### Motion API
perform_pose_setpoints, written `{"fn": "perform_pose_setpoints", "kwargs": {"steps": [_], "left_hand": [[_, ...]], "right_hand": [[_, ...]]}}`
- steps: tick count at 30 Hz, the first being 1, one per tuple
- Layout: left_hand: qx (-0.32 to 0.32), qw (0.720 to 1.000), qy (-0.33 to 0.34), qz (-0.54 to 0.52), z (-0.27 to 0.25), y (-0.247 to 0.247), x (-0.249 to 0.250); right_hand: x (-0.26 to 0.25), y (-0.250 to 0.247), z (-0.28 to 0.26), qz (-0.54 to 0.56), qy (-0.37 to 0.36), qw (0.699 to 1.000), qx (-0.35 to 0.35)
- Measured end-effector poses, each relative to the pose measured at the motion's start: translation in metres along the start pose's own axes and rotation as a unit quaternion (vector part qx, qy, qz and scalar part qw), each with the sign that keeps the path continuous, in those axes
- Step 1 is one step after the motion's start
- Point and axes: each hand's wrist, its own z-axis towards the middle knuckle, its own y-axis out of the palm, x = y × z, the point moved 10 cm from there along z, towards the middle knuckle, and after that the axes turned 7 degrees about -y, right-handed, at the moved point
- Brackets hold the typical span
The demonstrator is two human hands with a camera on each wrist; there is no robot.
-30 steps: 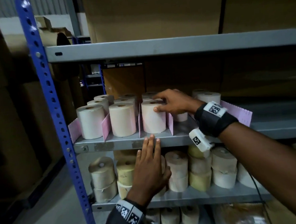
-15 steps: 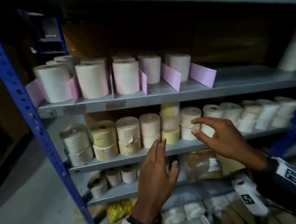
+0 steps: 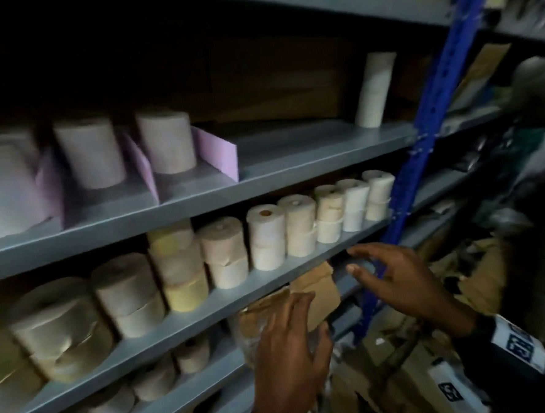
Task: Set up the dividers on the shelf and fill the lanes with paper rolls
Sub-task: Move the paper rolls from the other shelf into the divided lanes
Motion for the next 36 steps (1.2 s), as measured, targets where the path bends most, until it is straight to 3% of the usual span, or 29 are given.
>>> {"fn": "perform_pose_setpoints", "kwargs": {"steps": [8,13,18,26,36], "left_hand": [[0.015,0.996,0.076,0.037,0.132,0.05,0.09],[0.033,0.989,0.131,0.053,0.218,0.053,0.154],[0.004,0.987,0.13,0.096,0.314,0.058,0.188],[-0.048,0.979,0.119,0.157,0.476,0.067,0.21],[-0.133,0.983,0.122,0.036,0.646,0.123,0.185]], "right_hand": [[0.116,-0.089,0.077,-0.014,0.04,0.995,0.092],[0.153,-0.147,0.135,0.004,0.043,0.984,0.174],[0.184,-0.18,0.184,0.019,0.048,0.978,0.2],[0.226,-0.214,0.275,-0.046,0.048,0.982,0.176],[0.305,-0.225,0.421,-0.113,0.069,0.988,0.076]]}}
